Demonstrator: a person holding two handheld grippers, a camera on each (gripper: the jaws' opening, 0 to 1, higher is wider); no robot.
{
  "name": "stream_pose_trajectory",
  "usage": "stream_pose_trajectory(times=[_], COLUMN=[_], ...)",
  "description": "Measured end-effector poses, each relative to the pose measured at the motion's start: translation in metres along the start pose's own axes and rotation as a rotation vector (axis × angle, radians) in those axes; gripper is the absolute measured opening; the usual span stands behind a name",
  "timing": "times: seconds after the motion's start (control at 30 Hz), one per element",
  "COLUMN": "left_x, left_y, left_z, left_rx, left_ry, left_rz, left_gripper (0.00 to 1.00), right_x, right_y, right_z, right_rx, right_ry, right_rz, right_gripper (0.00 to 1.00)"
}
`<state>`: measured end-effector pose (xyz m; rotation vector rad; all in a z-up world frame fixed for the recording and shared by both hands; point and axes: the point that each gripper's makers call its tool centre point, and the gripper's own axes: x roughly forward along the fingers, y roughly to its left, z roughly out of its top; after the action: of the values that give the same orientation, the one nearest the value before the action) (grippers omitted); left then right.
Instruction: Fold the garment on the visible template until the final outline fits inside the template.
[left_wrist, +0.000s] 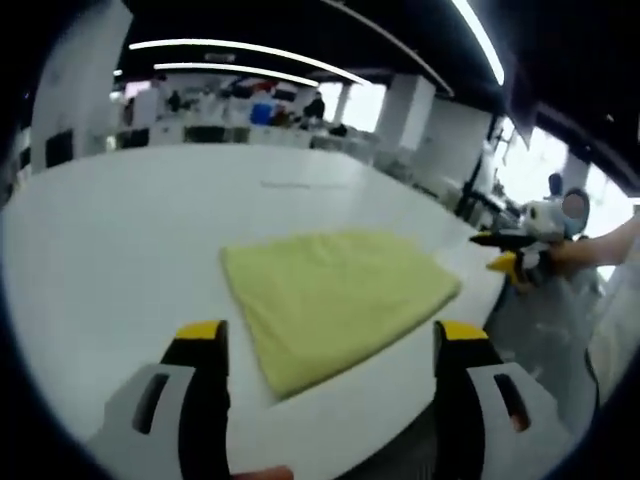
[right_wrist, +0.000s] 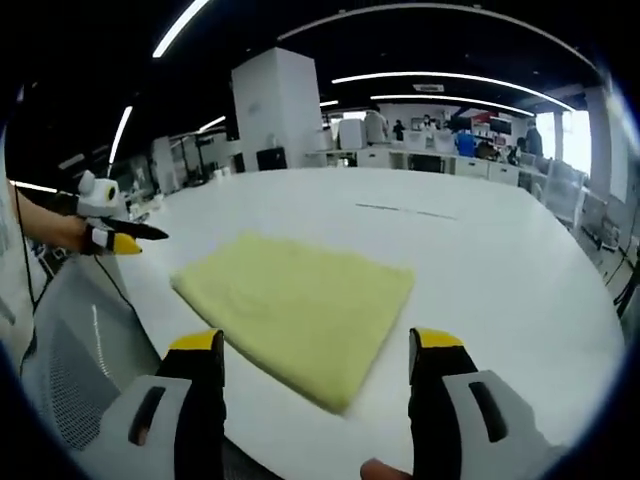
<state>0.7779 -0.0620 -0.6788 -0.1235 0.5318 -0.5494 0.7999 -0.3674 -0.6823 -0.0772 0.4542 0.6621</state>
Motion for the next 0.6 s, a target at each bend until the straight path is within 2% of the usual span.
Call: stream_pose_trajectory(times=[0.23, 0.6], left_x=[0.0005, -0.0002], left_y=[0.0006, 0.0029], left_z=[0.0009, -0.0037], left_rx=[0.014, -0.023], left_ry=[0.008, 0.012], left_rz=[-0.001, 0.009], left_gripper=[0.79, 0.78], right_x=[0.0042, 0.0021], right_y=[-0.0008, 0.0007], right_z=[0.0053, 0.0041], right_rx=[-0.005, 0.010], right_ry=[-0.008, -0.013], right_rz=[-0.005, -0.014], right_gripper=[0.75, 0.75])
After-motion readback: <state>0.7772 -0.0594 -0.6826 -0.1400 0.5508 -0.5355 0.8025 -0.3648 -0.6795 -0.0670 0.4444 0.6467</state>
